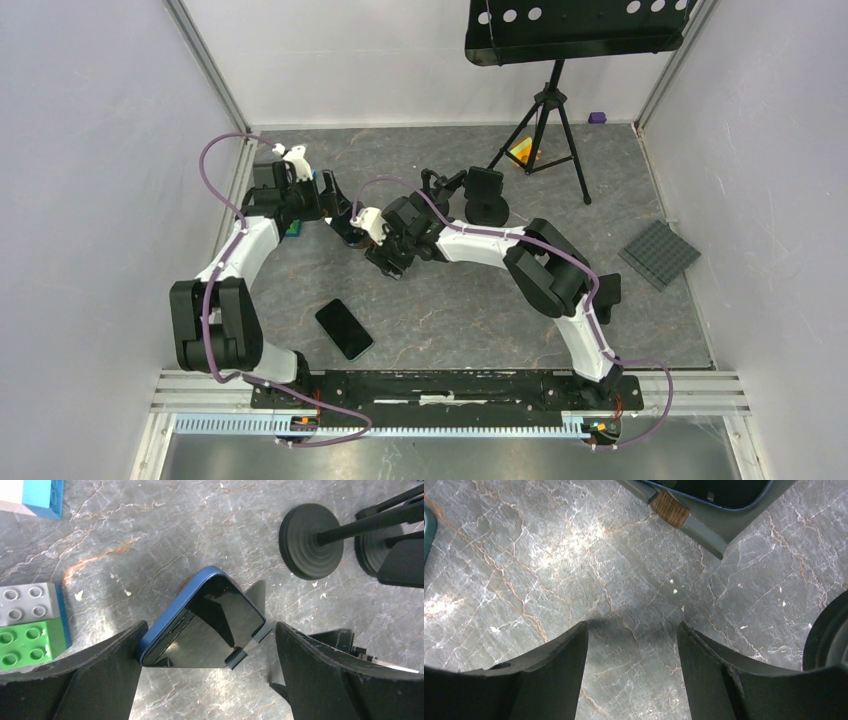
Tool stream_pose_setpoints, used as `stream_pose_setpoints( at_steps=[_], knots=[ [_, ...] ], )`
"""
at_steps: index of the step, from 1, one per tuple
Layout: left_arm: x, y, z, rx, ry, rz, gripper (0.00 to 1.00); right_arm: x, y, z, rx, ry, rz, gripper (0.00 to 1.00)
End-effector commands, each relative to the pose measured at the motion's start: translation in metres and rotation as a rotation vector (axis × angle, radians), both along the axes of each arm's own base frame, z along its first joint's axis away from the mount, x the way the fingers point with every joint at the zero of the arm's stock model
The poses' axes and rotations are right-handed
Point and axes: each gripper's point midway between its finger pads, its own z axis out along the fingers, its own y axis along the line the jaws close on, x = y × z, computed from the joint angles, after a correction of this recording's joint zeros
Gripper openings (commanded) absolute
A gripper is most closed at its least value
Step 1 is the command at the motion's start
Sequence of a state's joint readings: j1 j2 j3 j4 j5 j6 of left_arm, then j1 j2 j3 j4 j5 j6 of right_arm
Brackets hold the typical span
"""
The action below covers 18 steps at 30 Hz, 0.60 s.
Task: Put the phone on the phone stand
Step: Adjust the phone stand with the phone at the center of the board.
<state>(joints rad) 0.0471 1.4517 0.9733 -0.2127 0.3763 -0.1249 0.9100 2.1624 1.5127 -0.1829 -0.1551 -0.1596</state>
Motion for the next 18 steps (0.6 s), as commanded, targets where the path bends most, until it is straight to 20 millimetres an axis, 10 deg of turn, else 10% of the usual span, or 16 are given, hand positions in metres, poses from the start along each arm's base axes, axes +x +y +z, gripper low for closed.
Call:
stream_pose_setpoints(
  at_steps=[1, 18],
  knots=[
    [0.019, -0.018, 0.027, -0.091, -0.066, -0.012, 1.00, -0.005, -0.010, 0.012, -0.042, -0.004, 0.013, 0.70],
    [0.034, -0.044, 0.027, -0.117, -0.061, -0.046, 1.00, -0.016, -0.017, 0.023, -0.055, 0.001, 0.058, 0.71]
  ],
)
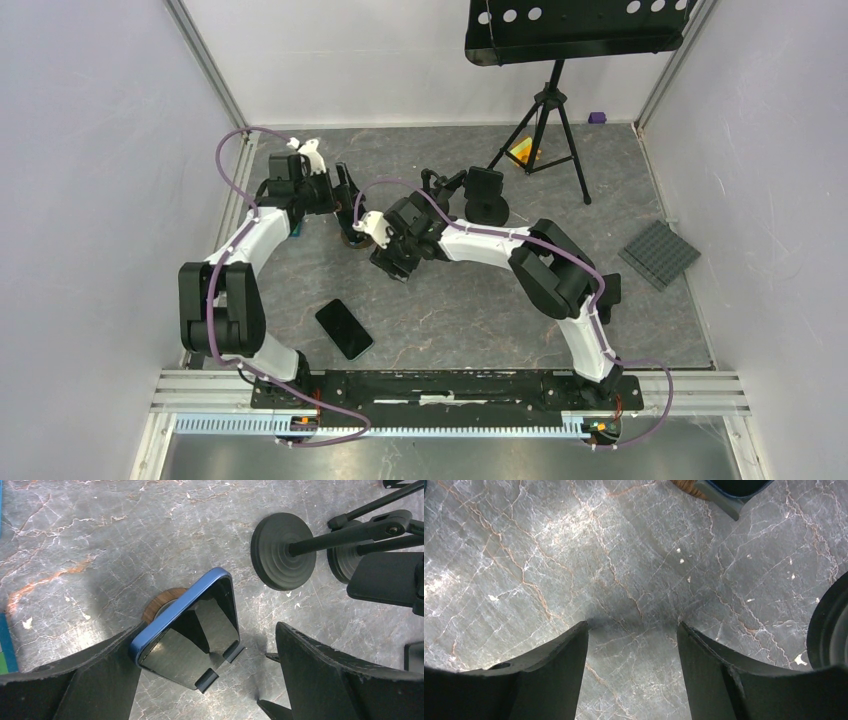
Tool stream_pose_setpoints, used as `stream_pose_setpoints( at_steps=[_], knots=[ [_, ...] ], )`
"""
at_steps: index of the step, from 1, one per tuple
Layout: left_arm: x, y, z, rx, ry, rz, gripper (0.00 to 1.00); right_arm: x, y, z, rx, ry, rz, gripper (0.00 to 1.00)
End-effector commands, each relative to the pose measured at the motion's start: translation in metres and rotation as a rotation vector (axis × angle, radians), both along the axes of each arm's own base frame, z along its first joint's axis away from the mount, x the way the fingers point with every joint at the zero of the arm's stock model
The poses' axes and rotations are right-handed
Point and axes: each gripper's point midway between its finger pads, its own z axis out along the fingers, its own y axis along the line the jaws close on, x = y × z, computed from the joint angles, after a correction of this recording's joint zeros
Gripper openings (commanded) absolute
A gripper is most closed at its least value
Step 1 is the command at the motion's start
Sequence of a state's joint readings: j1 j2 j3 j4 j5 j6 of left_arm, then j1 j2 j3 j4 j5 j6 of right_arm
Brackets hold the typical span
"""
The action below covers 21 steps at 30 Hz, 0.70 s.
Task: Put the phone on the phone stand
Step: Adjust the phone stand with the phone at the center of the board.
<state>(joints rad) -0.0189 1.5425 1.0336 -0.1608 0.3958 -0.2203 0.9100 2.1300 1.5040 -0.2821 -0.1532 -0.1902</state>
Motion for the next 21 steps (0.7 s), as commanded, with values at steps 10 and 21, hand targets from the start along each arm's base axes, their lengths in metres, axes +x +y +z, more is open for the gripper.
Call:
stream_pose_setpoints(
  at_steps=[10, 21],
  knots=[
    [0.018, 0.006, 0.039, 0.067, -0.122, 0.049, 1.00, -0.021, -0.007, 0.023, -0.011, -0.011, 0.115, 0.71],
    [-0.027, 0.035, 0.056, 0.274, -0.274, -0.043, 1.00, -0.050, -0.030, 0.018, -0.053, 0.015, 0.255, 0.71]
  ],
)
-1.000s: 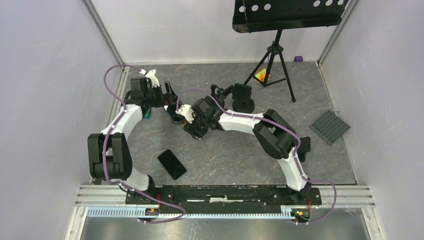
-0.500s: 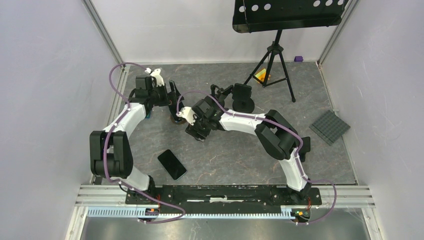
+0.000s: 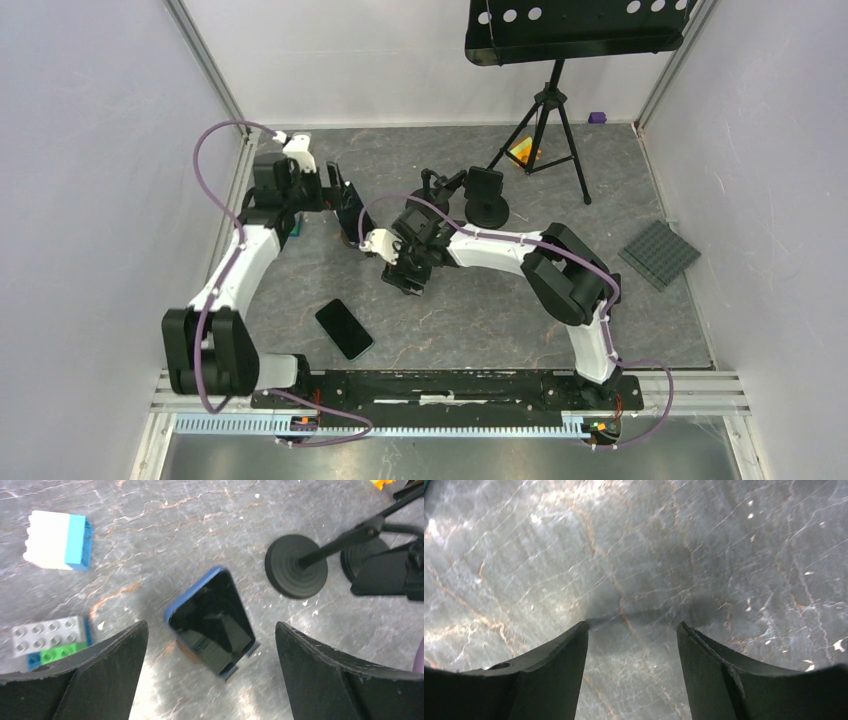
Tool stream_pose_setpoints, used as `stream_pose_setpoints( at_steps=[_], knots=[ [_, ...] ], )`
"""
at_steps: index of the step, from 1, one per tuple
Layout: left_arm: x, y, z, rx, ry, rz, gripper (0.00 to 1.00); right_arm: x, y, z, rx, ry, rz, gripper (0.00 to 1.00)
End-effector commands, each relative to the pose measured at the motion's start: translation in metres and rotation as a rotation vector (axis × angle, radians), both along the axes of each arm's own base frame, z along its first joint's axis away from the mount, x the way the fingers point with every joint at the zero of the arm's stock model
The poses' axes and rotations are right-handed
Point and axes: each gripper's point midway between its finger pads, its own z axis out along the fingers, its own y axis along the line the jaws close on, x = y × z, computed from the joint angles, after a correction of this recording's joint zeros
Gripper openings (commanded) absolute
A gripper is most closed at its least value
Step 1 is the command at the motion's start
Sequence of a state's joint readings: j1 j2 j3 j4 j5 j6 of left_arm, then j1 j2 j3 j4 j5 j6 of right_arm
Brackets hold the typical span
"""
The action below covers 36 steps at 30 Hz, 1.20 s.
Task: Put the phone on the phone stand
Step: Adjust the phone stand with the phone at the center of the board.
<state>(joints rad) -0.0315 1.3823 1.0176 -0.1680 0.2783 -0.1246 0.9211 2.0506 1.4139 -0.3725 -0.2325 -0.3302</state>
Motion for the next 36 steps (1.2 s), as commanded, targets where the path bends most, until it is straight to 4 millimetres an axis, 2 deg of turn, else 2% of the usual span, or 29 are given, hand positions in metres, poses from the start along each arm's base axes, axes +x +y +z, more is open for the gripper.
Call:
stream_pose_setpoints(
  at_steps=[1, 3, 6, 9, 12, 16, 18, 22, 27, 29, 36],
  knots=[
    [-0.030, 0.024, 0.001, 0.164, -0.093, -0.095, 1.00, -0.016, -0.008, 0.022, 0.013, -0.024, 0.104, 0.71],
    [-0.049, 0.029, -0.009, 0.218, -0.090, -0.184, 1.00, -0.021, -0.014, 0.024, -0.004, -0.040, 0.141, 0.70],
    [-0.076, 0.025, -0.036, 0.291, -0.072, -0.360, 1.00, -0.027, -0.022, 0.033, -0.026, -0.075, 0.193, 0.70],
    [-0.089, 0.022, -0.065, 0.371, -0.074, -0.490, 0.99, -0.033, -0.031, 0.037, -0.042, -0.087, 0.223, 0.70],
    [-0.079, 0.020, -0.081, 0.405, -0.098, -0.517, 0.97, -0.035, -0.038, 0.040, -0.047, -0.099, 0.223, 0.70],
    [-0.070, 0.006, -0.098, 0.440, -0.121, -0.565, 0.94, -0.040, -0.043, 0.039, -0.048, -0.092, 0.221, 0.70],
    [-0.065, -0.006, -0.099, 0.487, -0.161, -0.588, 0.94, -0.042, -0.046, 0.036, -0.056, -0.087, 0.220, 0.70],
    [-0.060, -0.016, -0.107, 0.558, -0.153, -0.611, 0.94, -0.042, -0.049, 0.031, -0.067, -0.084, 0.217, 0.69],
    [-0.042, -0.015, -0.110, 0.629, -0.158, -0.539, 0.91, -0.042, -0.048, 0.028, -0.069, -0.077, 0.215, 0.69],
    [-0.033, -0.009, -0.110, 0.650, -0.149, -0.490, 0.89, -0.043, -0.048, 0.027, -0.069, -0.074, 0.216, 0.69],
    [-0.015, -0.003, -0.111, 0.665, -0.121, -0.436, 0.87, -0.044, -0.049, 0.026, -0.072, -0.070, 0.219, 0.69]
  ],
)
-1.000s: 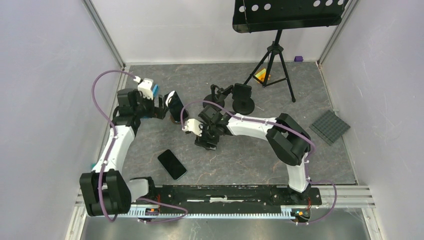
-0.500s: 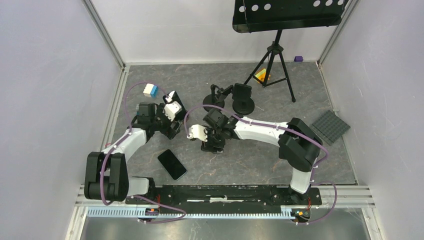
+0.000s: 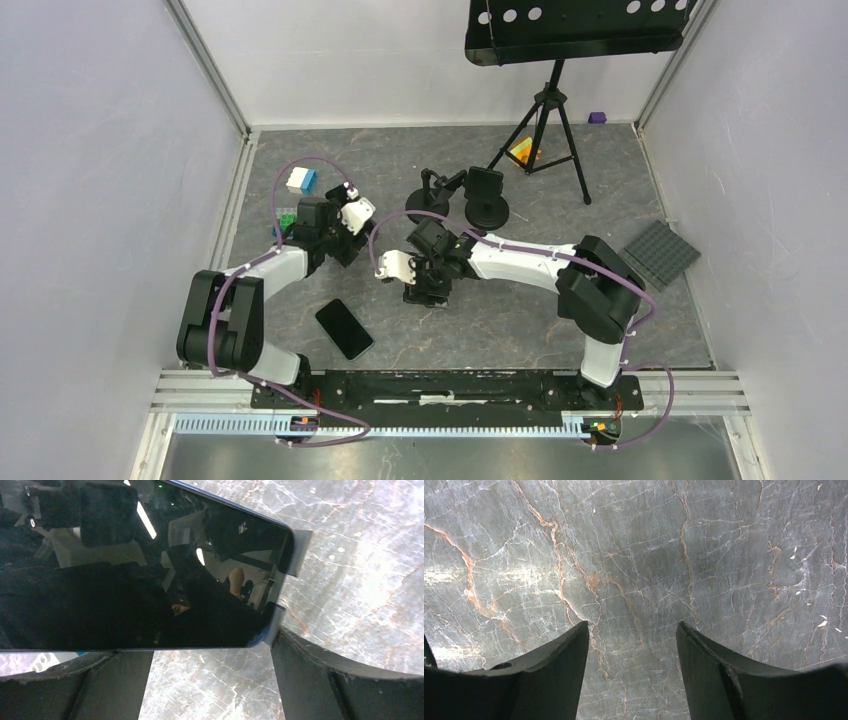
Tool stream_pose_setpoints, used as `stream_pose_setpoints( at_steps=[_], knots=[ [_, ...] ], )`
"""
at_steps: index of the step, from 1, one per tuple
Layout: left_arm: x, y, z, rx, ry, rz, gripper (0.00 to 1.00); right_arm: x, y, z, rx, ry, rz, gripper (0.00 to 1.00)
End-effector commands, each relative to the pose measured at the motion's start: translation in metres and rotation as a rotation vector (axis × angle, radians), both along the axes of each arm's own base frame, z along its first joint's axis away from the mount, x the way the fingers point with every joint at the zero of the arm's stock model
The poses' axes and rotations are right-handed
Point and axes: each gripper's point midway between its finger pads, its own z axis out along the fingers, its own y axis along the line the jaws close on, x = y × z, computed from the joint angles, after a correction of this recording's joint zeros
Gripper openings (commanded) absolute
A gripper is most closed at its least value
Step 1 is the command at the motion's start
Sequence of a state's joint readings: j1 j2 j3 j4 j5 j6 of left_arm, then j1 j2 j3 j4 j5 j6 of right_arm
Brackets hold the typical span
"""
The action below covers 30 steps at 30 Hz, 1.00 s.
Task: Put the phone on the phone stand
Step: Adjust the phone stand with the phone at the center of the board.
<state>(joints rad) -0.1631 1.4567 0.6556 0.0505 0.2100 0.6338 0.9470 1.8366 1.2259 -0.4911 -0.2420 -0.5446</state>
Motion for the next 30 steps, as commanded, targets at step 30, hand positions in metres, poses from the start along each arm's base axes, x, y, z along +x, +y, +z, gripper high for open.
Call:
stream_pose_setpoints(
  at_steps=[30],
  knots=[
    [0.059, 0.056, 0.013, 0.211, -0.112, 0.114, 0.91, -0.006, -0.042, 0.028, -0.064, -0.104, 0.040, 0.70]
  ],
)
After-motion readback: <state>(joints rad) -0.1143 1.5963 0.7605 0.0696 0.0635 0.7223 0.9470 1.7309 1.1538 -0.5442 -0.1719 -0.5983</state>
